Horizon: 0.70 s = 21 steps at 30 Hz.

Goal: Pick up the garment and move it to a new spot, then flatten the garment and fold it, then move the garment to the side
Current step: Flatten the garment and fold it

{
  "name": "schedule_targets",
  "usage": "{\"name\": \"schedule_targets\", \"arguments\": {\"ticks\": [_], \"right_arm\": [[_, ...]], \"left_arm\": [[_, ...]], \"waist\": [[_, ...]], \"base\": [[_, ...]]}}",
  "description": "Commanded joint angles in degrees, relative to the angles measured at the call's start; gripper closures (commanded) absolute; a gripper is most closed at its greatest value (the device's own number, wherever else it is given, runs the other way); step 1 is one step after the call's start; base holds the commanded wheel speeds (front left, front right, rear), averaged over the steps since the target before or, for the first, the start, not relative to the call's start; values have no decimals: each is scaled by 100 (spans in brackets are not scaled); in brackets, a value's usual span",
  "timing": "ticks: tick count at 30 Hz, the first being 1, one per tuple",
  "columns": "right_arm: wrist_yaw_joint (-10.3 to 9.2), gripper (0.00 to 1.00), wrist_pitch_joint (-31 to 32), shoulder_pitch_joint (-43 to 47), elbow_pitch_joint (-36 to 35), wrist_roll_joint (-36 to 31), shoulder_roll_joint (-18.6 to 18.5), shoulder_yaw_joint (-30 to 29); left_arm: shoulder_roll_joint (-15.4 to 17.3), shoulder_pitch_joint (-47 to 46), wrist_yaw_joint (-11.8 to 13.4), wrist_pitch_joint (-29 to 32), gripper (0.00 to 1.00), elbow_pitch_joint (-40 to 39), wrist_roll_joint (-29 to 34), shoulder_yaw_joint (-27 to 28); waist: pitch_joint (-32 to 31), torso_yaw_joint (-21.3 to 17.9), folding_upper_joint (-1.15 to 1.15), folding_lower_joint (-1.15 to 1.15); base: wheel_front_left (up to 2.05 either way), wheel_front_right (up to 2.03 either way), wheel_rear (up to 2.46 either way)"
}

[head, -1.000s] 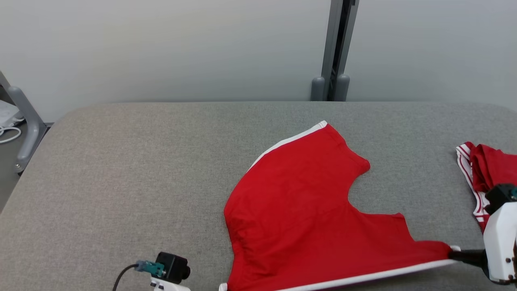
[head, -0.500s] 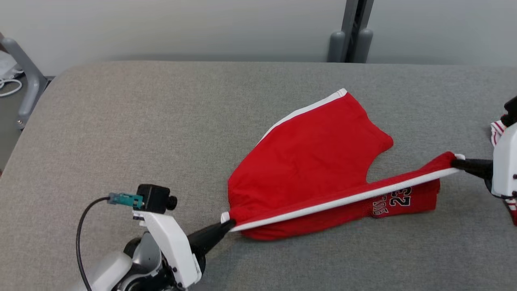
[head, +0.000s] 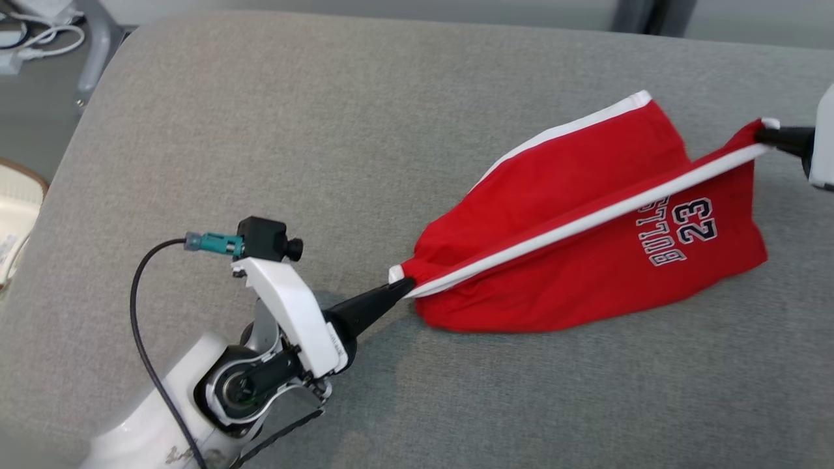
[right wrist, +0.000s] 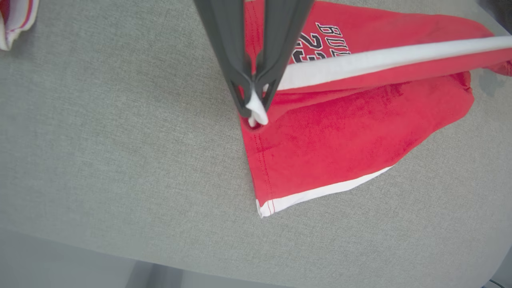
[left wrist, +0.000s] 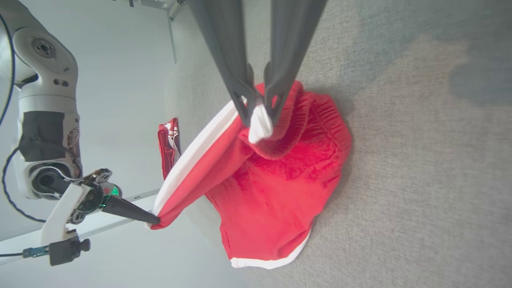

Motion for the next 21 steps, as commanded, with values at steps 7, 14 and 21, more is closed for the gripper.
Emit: {"name": "schedule_targets", "arguments": {"ticks": [7, 14, 21], "right_arm": [[-8, 100, 3, -751, 540, -555, 218, -130], [-8, 100, -329, -1230, 997, -878, 371, -109], [-7, 100, -657, -1378, 1308, -977, 350, 54]], "left_arm": [[-508, -452, -100, 248, 100, 420, -603, 247], [-1023, -803, 27, 385, 100, 864, -1138, 492], [-1339, -976, 5, 436, 100, 1095, -1248, 521]], "waist": [[475, 481, 0, 0], [759, 769, 0, 0], [902, 867, 0, 0]], "base": [[0, 0, 0], [0, 0, 0], [0, 0, 0]]}}
